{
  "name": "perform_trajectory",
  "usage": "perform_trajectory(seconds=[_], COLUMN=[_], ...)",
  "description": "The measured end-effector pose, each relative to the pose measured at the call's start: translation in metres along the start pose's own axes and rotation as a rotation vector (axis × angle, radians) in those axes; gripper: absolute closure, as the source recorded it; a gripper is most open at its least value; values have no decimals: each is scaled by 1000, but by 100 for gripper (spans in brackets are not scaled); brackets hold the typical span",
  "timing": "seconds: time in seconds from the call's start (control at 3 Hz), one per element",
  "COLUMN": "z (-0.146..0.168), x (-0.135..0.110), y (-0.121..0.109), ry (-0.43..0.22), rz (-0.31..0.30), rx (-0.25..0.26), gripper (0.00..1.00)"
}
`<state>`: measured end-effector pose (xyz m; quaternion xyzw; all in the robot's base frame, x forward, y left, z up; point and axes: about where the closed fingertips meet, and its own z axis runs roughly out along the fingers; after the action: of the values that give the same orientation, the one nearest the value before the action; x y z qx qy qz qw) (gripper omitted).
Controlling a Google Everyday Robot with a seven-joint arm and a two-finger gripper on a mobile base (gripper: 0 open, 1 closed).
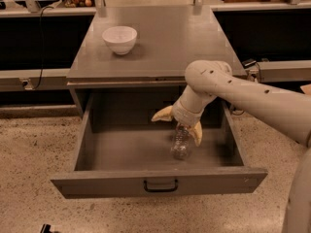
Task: Pick water bottle from top drawer and place on counter
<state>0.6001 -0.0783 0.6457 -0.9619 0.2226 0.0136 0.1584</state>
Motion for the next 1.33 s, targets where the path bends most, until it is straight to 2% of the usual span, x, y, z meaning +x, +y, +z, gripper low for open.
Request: perform_trajectory(seconds=[0.33,0.67,1.0,1.33], z=[17,16,-4,-47], x=[-1,-1,1,-5], y=[7,10,8,2], ry=[-16,34,103,187], rz=[-53,-69,-39,10], rx=[-45,-44,29,172], gripper=[18,42,66,87])
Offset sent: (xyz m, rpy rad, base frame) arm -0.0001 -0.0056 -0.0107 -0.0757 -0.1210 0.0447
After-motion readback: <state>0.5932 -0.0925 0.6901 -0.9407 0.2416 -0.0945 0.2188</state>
